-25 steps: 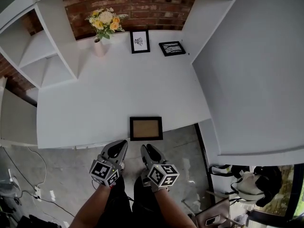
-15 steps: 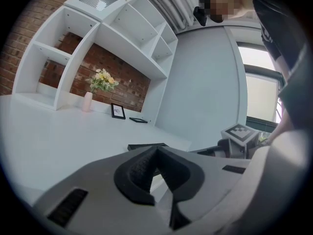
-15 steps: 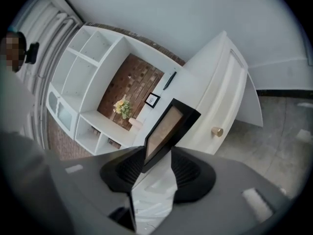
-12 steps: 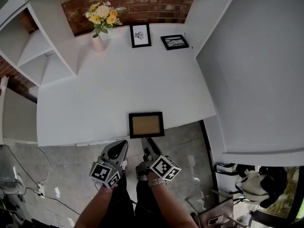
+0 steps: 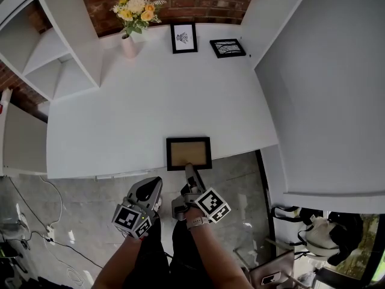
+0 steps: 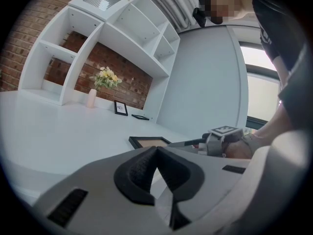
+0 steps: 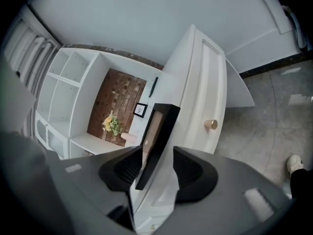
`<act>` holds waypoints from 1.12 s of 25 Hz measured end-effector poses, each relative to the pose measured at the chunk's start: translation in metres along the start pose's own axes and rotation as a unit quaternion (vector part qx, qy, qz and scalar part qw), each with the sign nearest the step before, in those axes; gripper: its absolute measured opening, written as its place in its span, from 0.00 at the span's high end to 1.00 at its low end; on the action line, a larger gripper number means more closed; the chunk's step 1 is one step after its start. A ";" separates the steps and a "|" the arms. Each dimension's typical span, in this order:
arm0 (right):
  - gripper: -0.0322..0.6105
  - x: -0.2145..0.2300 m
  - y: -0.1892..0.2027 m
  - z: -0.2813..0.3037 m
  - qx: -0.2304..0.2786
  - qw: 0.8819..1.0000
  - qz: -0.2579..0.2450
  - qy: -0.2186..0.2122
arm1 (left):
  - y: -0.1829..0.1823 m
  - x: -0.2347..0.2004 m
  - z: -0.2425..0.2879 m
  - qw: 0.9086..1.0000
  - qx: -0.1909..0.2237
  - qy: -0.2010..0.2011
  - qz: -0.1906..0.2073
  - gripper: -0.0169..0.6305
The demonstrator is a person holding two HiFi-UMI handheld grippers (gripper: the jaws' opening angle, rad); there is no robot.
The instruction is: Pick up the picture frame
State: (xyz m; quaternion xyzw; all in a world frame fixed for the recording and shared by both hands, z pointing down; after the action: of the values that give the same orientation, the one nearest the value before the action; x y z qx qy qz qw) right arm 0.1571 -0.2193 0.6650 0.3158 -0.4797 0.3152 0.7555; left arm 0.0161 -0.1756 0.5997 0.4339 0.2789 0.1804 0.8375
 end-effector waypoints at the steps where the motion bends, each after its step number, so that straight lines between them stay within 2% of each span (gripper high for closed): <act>1: 0.66 0.000 -0.001 0.002 0.001 1.000 0.004 0.000 | 0.001 -0.001 -0.001 1.000 0.000 0.000 0.000 0.98; 5: 0.66 0.002 -0.005 0.007 0.009 0.999 0.031 0.012 | 0.005 -0.001 -0.004 1.000 -0.004 0.000 -0.002 0.98; 9: 0.68 0.001 -0.008 0.010 0.010 0.999 0.025 0.020 | 0.007 -0.001 -0.005 1.000 -0.008 0.002 -0.003 0.98; 11: 0.72 -0.001 -0.007 0.011 0.007 1.000 0.017 0.010 | 0.007 -0.002 -0.006 1.000 -0.008 0.002 -0.003 0.98; 14: 0.77 -0.002 -0.006 0.011 0.010 0.999 0.030 -0.002 | 0.005 -0.004 -0.007 1.000 -0.009 0.004 0.004 0.98; 23: 0.81 0.003 0.002 -0.004 0.026 0.996 0.075 -0.035 | 0.000 -0.005 -0.009 1.000 -0.010 0.008 0.010 0.98; 28: 0.84 -0.002 -0.004 -0.009 0.042 0.994 0.078 -0.067 | -0.006 -0.008 -0.011 1.000 -0.006 0.010 0.017 0.98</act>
State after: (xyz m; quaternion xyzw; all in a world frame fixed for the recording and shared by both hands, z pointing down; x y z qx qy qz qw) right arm 0.1642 -0.2147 0.6592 0.3291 -0.5385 0.3711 0.6812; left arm 0.0034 -0.1762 0.5921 0.4318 0.2787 0.2007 0.8340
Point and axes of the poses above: the fingertips, and each gripper's own axes: z forward along the fingers, x to its right, y out of its underside, the point moved 3 cm from there along -z, backward along the fingers, and after that the axes turned 14 degrees about -x, right-handed, at the moved point
